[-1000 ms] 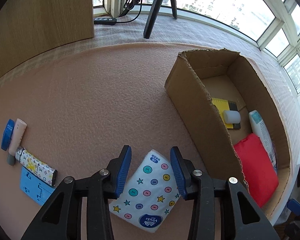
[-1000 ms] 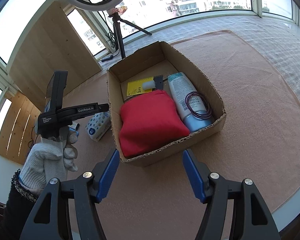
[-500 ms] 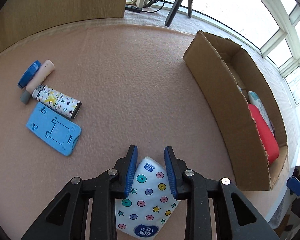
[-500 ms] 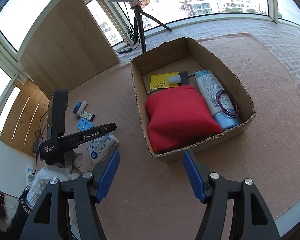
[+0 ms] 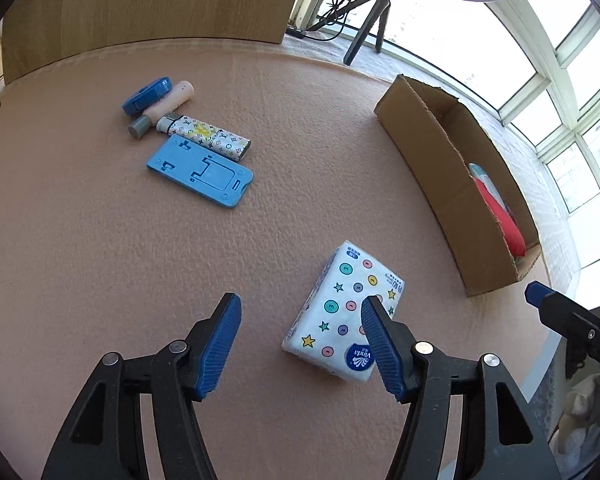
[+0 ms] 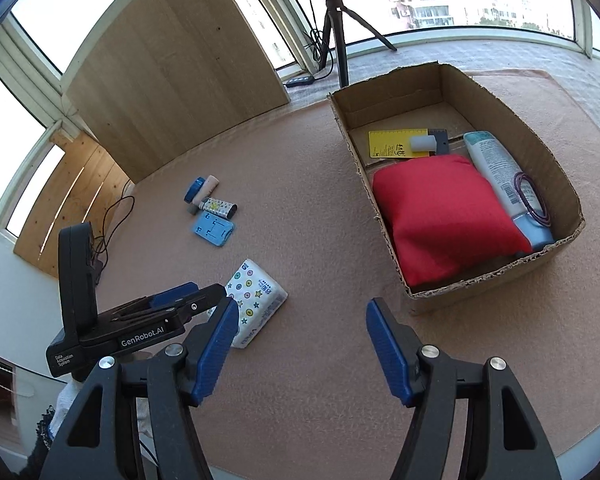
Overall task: Organize objects
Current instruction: 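Move the left tool to the white tissue pack and set fingers around it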
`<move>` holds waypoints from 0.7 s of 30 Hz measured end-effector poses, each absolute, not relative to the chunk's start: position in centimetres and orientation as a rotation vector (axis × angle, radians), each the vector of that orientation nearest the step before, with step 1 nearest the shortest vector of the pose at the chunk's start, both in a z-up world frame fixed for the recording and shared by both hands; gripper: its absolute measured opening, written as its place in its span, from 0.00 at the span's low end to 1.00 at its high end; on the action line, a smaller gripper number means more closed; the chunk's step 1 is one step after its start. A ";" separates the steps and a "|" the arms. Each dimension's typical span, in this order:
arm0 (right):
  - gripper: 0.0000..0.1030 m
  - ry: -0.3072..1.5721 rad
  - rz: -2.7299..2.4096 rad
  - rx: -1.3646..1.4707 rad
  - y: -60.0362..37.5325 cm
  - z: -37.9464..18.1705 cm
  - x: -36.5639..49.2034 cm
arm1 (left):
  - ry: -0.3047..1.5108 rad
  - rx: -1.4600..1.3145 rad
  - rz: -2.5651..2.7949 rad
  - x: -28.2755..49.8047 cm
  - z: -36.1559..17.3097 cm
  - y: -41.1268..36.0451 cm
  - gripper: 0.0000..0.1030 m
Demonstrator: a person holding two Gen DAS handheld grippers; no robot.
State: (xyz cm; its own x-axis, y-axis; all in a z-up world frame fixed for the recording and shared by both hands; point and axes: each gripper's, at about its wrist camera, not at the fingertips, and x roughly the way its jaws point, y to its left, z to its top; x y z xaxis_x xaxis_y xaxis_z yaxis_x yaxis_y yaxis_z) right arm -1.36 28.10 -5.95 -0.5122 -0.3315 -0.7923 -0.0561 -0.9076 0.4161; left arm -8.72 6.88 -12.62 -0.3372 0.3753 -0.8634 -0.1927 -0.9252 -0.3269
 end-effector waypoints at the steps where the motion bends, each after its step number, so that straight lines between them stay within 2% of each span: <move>1: 0.61 -0.599 -2.521 1.457 27.8 -6.1 -1.4 | -0.233 -1.558 2.288 -8.6 -13.0 6.9 0.63; 11: 0.61 -0.611 -2.502 1.489 26.4 -7.2 -1.4 | -0.267 -1.506 2.126 -6.1 -13.7 9.1 0.58; 21: 0.61 -0.659 -2.419 1.540 25.4 -8.1 -2.5 | -0.094 -1.493 2.210 -5.3 -12.2 9.5 0.58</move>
